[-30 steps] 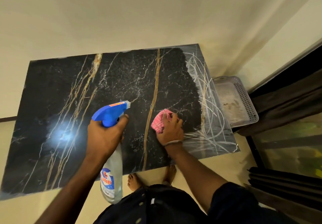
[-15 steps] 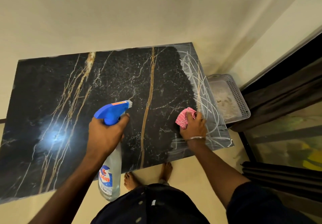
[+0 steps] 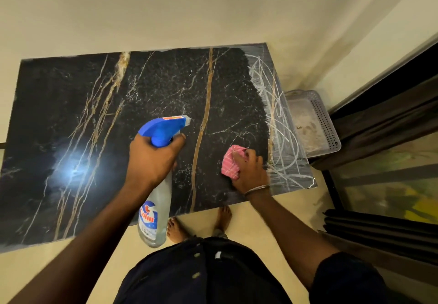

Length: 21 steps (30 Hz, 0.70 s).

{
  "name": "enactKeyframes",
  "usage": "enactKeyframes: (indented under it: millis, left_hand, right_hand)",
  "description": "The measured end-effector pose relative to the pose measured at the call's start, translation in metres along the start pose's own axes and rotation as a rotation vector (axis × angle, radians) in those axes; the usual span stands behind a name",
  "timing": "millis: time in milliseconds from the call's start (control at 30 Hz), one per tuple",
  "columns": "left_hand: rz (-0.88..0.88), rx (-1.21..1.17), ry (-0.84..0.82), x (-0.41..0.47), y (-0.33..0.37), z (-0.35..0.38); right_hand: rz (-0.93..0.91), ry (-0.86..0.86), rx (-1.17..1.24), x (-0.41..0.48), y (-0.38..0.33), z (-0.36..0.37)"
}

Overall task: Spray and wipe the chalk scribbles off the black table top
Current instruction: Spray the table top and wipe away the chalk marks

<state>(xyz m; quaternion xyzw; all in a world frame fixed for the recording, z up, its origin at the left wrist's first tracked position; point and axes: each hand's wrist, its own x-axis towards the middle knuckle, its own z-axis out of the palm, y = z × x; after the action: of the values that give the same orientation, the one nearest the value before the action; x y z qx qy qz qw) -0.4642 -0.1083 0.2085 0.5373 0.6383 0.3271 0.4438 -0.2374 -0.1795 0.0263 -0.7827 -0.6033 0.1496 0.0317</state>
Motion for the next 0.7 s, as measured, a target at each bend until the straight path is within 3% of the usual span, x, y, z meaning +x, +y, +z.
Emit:
enactKeyframes:
  millis: [100, 233, 433, 533, 600, 700]
  left_hand:
    - [-0.003, -0.005, 0.012, 0.000, 0.000, -0.002]
    - [0.005, 0.009, 0.003, -0.004, -0.003, -0.001]
    - [0.000, 0.035, -0.015, -0.007, -0.006, 0.007]
    - [0.006, 0.042, -0.019, -0.008, -0.004, 0.011]
    - [0.005, 0.039, -0.024, -0.008, -0.003, 0.012]
    - [-0.006, 0.032, -0.018, -0.006, -0.004, 0.012]
  right_hand:
    - [0.224, 0.077, 0.072, 0.003, 0.033, -0.009]
    - [0.325, 0.091, 0.077, 0.001, 0.016, -0.005]
    - [0.033, 0.011, 0.041, -0.027, -0.055, 0.022]
    - [-0.055, -0.062, 0.034, -0.032, -0.055, 0.022]
    - [-0.058, -0.056, 0.030, -0.029, -0.036, 0.017]
    - [0.081, 0.006, 0.077, -0.023, 0.001, 0.010]
